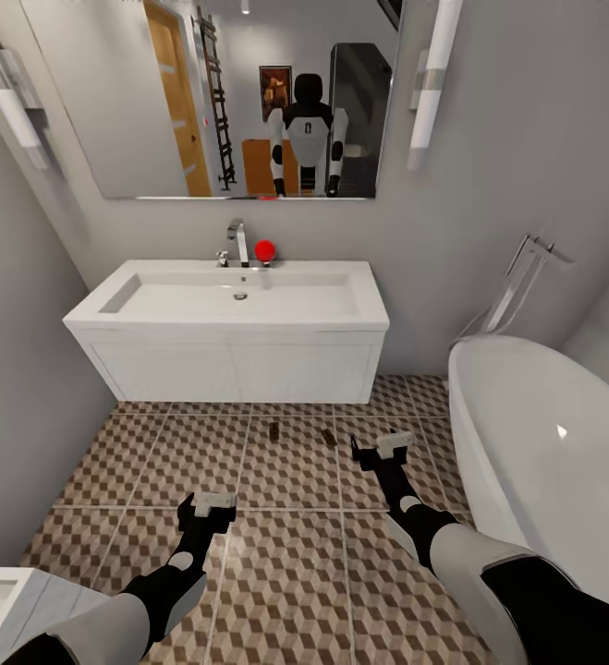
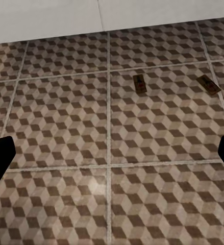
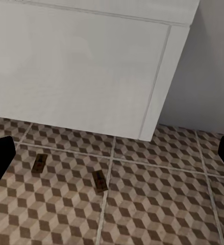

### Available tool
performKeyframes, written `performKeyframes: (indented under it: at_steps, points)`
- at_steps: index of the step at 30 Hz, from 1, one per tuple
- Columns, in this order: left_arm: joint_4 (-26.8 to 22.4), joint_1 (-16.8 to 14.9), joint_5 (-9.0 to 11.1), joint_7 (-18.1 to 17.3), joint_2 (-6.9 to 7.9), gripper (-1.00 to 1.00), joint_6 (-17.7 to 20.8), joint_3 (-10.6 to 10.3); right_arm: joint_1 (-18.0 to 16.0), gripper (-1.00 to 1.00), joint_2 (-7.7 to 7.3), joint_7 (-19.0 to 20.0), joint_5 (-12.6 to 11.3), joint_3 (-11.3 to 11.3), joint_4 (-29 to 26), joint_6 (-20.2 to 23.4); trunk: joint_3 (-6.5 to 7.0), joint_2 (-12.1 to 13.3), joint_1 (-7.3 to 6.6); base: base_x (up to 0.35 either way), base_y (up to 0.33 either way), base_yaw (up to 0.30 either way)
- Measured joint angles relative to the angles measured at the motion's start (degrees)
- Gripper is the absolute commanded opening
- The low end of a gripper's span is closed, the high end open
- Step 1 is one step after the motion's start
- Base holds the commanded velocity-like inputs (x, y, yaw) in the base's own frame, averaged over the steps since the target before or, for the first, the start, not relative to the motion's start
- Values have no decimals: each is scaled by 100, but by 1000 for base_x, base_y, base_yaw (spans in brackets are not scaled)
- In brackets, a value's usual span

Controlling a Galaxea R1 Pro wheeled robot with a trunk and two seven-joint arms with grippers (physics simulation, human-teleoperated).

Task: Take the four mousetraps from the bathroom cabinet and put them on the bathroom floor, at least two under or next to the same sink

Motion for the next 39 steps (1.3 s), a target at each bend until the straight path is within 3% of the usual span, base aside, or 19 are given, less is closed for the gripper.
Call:
performKeyframes:
  at_steps: [39]
  points:
    - [0,1,0,0,-1,100,1,0,1,100,0,0,0,0,-2,0,702,1567,-858,0,0,0]
